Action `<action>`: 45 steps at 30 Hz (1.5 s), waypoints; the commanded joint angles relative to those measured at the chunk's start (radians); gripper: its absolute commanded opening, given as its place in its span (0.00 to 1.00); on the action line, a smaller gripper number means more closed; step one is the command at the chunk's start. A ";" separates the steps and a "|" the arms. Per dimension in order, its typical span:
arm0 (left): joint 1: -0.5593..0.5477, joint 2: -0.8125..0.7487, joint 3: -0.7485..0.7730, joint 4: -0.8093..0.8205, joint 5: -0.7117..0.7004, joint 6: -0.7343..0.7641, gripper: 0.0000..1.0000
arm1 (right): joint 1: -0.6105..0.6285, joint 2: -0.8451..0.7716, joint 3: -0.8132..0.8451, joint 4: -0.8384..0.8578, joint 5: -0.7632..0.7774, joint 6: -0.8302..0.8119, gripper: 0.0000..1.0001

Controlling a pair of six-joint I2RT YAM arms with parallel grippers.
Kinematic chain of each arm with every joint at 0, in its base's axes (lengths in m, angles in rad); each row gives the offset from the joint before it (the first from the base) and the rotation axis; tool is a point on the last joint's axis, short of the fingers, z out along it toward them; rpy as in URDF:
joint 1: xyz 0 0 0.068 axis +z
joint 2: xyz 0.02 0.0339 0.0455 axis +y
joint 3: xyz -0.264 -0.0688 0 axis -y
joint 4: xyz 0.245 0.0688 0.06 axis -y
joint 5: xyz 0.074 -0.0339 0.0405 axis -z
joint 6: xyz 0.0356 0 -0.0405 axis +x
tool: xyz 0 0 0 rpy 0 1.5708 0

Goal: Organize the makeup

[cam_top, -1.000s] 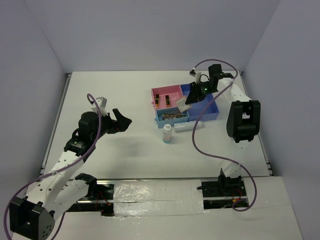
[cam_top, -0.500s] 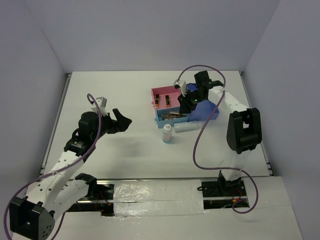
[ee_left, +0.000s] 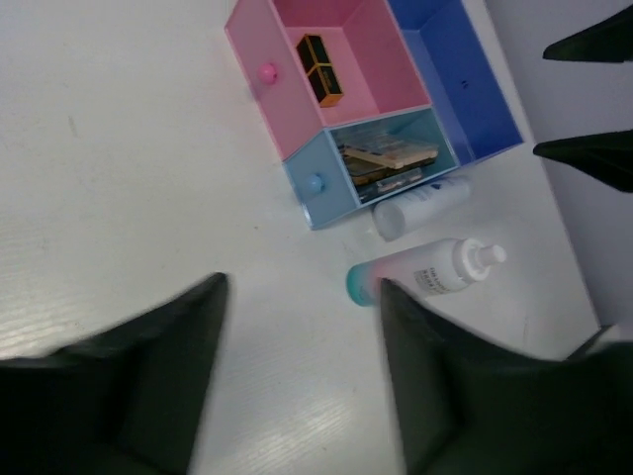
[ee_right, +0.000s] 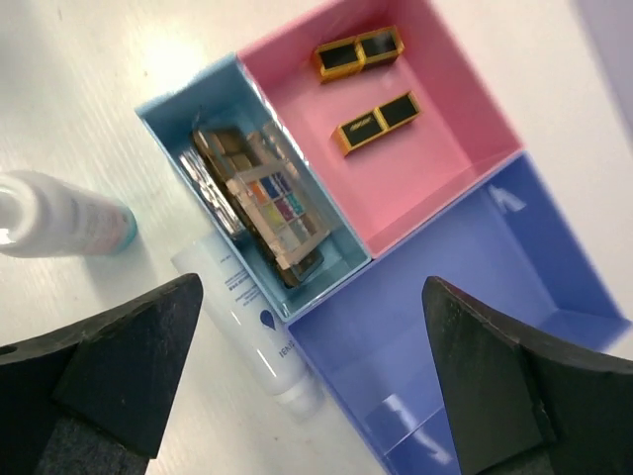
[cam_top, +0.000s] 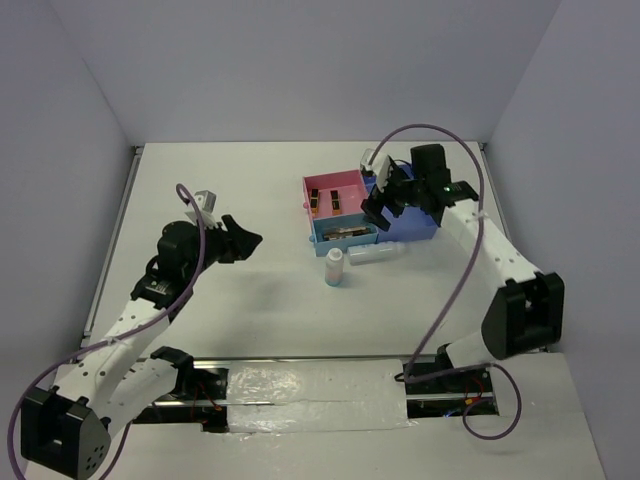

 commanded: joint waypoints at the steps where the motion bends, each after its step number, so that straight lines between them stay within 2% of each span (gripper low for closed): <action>1: 0.007 0.005 -0.018 0.123 0.050 -0.018 0.60 | -0.009 -0.140 -0.109 0.228 0.005 0.119 0.99; 2: 0.007 0.009 -0.023 0.134 0.056 -0.018 0.51 | -0.012 -0.144 -0.108 0.173 -0.047 0.063 0.96; 3: 0.007 0.012 -0.025 0.141 0.061 -0.017 0.42 | -0.012 -0.141 -0.083 0.037 -0.097 0.001 0.89; 4: 0.007 0.018 -0.025 0.149 0.068 -0.014 0.26 | -0.020 -0.140 -0.072 -0.017 -0.184 -0.080 0.75; 6: 0.007 0.019 -0.022 0.154 0.071 -0.008 0.18 | -0.040 -0.150 -0.069 -0.167 -0.295 -0.174 0.63; 7: 0.007 0.018 -0.022 0.157 0.076 -0.006 0.18 | -0.067 -0.164 -0.106 -0.203 -0.408 -0.296 0.59; 9: 0.007 0.015 -0.026 0.158 0.077 -0.002 0.22 | -0.093 -0.222 -0.161 -0.284 -0.505 -0.410 0.60; 11: 0.007 0.006 -0.032 0.161 0.081 0.003 0.29 | -0.107 -0.253 -0.225 -0.396 -0.575 -0.612 0.68; 12: 0.007 0.001 -0.035 0.161 0.081 0.005 0.44 | -0.107 -0.265 -0.247 -0.416 -0.576 -0.651 0.75; 13: 0.007 -0.010 -0.038 0.161 0.081 0.005 0.54 | -0.107 -0.296 -0.270 -0.420 -0.581 -0.673 0.98; 14: 0.007 -0.014 -0.049 0.166 0.076 0.002 0.63 | -0.106 -0.311 -0.325 -0.407 -0.575 -0.661 1.00; 15: 0.007 -0.022 -0.054 0.166 0.073 0.000 0.77 | -0.107 -0.331 -0.356 -0.360 -0.572 -0.647 0.99; 17: 0.007 -0.042 -0.068 0.166 0.067 -0.003 0.84 | -0.106 -0.399 -0.444 -0.273 -0.564 -0.569 1.00; 18: 0.005 -0.050 -0.072 0.166 0.061 -0.006 0.89 | -0.104 -0.420 -0.477 -0.155 -0.546 -0.451 0.99; 24: 0.007 -0.096 -0.107 0.171 0.053 -0.018 0.92 | -0.072 -0.499 -0.626 0.186 -0.434 -0.137 1.00; 26: 0.007 -0.102 -0.114 0.169 0.051 -0.021 0.92 | -0.068 -0.497 -0.657 0.269 -0.409 -0.084 0.99; 45: 0.007 -0.139 -0.137 0.157 0.036 -0.031 0.93 | -0.018 -0.442 -0.694 0.383 -0.349 -0.004 0.97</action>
